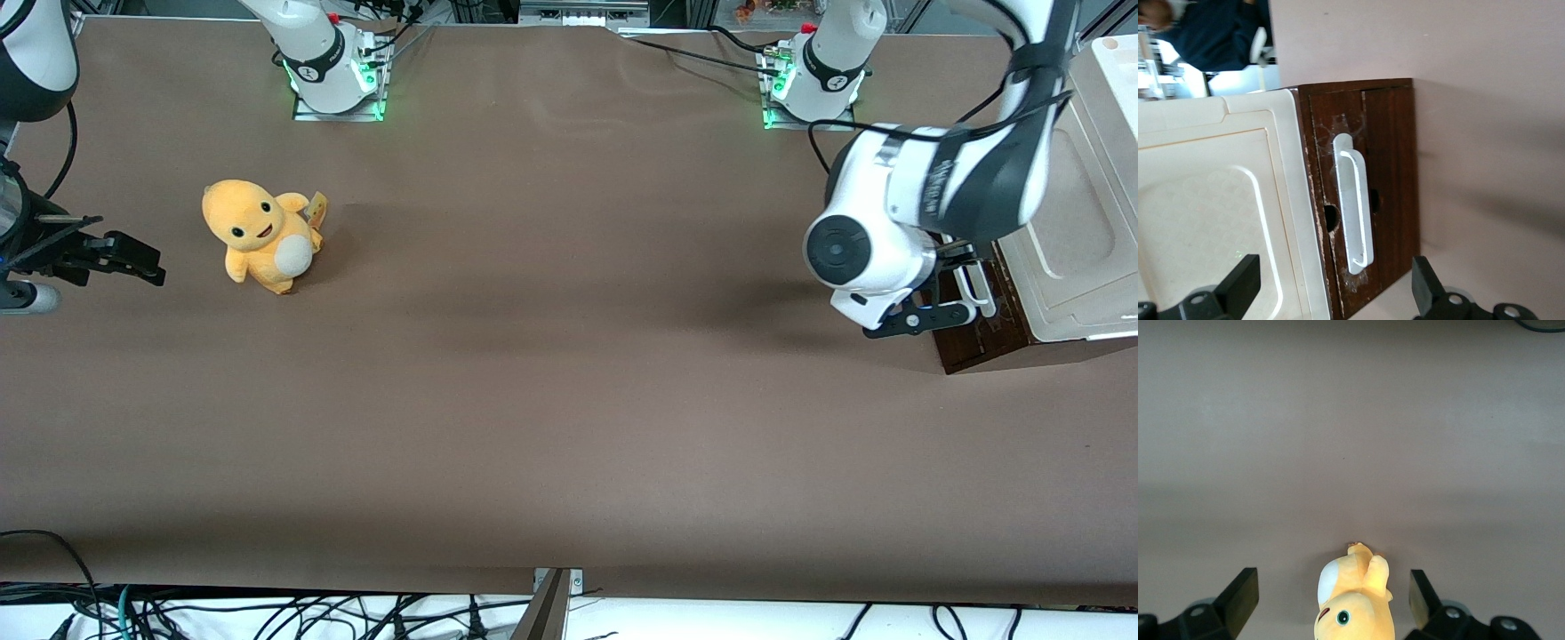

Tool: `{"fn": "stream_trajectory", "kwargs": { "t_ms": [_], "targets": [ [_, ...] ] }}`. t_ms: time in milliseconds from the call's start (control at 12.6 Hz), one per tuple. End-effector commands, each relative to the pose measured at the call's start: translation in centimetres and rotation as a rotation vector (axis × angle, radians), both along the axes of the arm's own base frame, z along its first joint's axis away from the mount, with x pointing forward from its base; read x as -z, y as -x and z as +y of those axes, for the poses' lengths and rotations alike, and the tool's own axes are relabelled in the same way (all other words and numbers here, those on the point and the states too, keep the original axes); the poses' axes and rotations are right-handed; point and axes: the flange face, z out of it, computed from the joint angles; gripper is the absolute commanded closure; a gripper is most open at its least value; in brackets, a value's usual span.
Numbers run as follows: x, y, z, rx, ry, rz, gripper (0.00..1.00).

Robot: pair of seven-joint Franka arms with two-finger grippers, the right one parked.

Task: Open lower drawer with left arm only
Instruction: 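Move the open left gripper toward the lower drawer's white handle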

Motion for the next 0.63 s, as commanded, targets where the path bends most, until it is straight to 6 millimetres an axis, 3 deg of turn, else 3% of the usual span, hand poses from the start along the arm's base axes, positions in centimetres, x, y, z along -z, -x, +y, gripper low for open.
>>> {"fn": "stream_trajectory", "kwargs": {
  "t_ms": [0, 555],
  "targets": [
    [2.8, 1.6, -0.1, 0.006, -0.106, -0.010, 0.00],
    [9.3, 3.7, 0.6, -0.060, -0.260, -0.046, 0.00]
  ]
}}
